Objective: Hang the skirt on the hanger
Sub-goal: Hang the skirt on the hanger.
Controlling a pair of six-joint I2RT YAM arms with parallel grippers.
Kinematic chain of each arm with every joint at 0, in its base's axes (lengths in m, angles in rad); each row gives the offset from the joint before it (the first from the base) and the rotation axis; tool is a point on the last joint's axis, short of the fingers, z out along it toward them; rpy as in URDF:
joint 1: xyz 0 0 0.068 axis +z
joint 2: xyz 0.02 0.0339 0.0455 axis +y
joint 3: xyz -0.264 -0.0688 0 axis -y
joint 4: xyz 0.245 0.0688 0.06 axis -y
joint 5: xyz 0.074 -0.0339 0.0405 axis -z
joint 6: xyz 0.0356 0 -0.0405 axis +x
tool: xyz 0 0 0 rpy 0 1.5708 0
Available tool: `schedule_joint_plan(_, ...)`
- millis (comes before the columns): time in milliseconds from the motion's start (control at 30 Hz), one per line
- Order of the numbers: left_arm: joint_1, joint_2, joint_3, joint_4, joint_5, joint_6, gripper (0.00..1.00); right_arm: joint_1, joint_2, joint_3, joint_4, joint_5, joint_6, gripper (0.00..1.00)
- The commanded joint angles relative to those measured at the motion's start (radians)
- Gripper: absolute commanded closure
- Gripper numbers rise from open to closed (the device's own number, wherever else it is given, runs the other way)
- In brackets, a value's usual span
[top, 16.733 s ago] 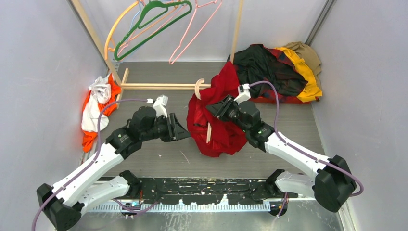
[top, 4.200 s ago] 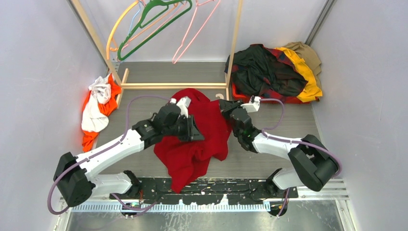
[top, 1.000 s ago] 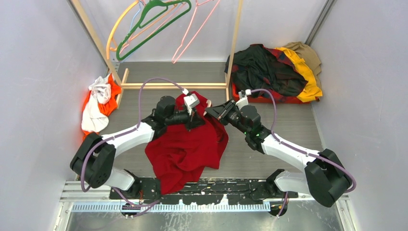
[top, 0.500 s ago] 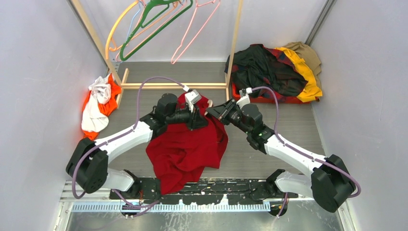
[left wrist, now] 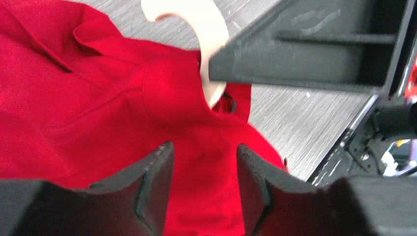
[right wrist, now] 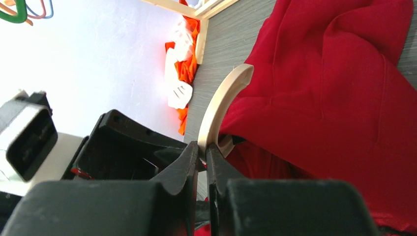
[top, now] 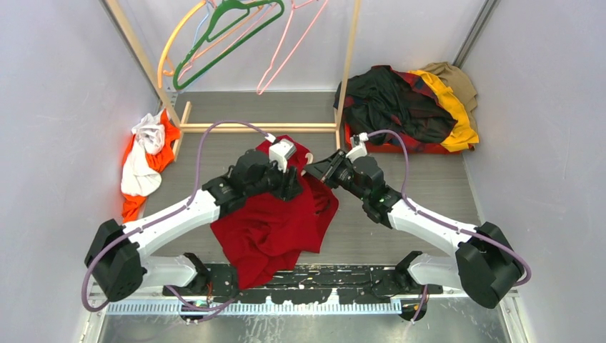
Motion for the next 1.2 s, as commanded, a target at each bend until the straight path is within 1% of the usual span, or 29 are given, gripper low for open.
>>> schedule_joint_plan(0, -0.021, -0.082, -0.082, 0.130, -0.137, 0.105, 0.47, 0.010, -0.010, -0.001, 0.076, -0.052, 0.000, 0.99)
schedule_joint_plan(100, -0.021, -0.077, -0.073, 0.104, -0.149, 0.150, 0.38, 0.009, -0.037, 0.015, 0.037, -0.073, -0.011, 0.99)
schedule_joint_plan(133, -0.021, -0.067, -0.059, 0.083, -0.146, 0.168, 0.30, 0.009, -0.048, 0.021, 0.021, -0.084, -0.015, 0.99)
schedule_joint_plan(167, -0.022, -0.057, -0.041, 0.068, -0.144, 0.193, 0.08, 0.009, -0.063, 0.027, 0.007, -0.093, -0.019, 0.99)
schedule_joint_plan(200, -0.021, -0.045, -0.027, 0.058, -0.140, 0.218, 0.02, 0.009, -0.069, 0.031, -0.006, -0.108, -0.022, 0.99)
schedule_joint_plan(267, -0.019, -0.039, -0.016, 0.061, -0.119, 0.259, 0.00, 0.009, -0.087, 0.035, -0.028, -0.139, -0.021, 0.99)
schedule_joint_plan(467, -0.007, -0.082, -0.036, 0.096, 0.045, 0.373, 0.01, 0.007, -0.119, 0.035, -0.077, -0.248, -0.015, 0.99)
schedule_joint_plan(567, 0.007, -0.101, -0.077, 0.128, 0.153, 0.418, 0.01, -0.001, -0.129, 0.031, -0.085, -0.310, -0.003, 0.99)
schedule_joint_plan(600, 0.017, -0.104, -0.089, 0.151, 0.211, 0.417, 0.00, -0.003, -0.132, 0.027, -0.081, -0.326, 0.008, 0.99)
schedule_joint_plan(667, 0.049, -0.100, -0.111, 0.188, 0.332, 0.393, 0.01, -0.015, -0.130, 0.013, -0.046, -0.368, 0.044, 0.99)
schedule_joint_plan(767, 0.064, -0.086, -0.133, 0.232, 0.453, 0.366, 0.03, -0.032, -0.115, -0.012, 0.061, -0.441, 0.124, 0.99)
schedule_joint_plan(900, 0.064, -0.044, -0.149, 0.274, 0.518, 0.349, 0.06, -0.048, -0.096, -0.031, 0.167, -0.497, 0.219, 0.99)
schedule_joint_plan(1000, 0.064, -0.015, -0.147, 0.313, 0.554, 0.328, 0.09, -0.053, -0.088, -0.037, 0.206, -0.516, 0.254, 0.99)
schedule_joint_plan(1033, 0.064, -0.006, -0.142, 0.324, 0.576, 0.322, 0.14, -0.055, -0.087, -0.037, 0.215, -0.518, 0.260, 0.99)
schedule_joint_plan(1133, 0.064, 0.039, -0.122, 0.319, 0.610, 0.320, 0.38, -0.059, -0.081, -0.043, 0.249, -0.525, 0.285, 0.99)
schedule_joint_plan(1167, 0.064, 0.047, -0.117, 0.309, 0.615, 0.323, 0.43, -0.062, -0.078, -0.043, 0.264, -0.532, 0.295, 0.99)
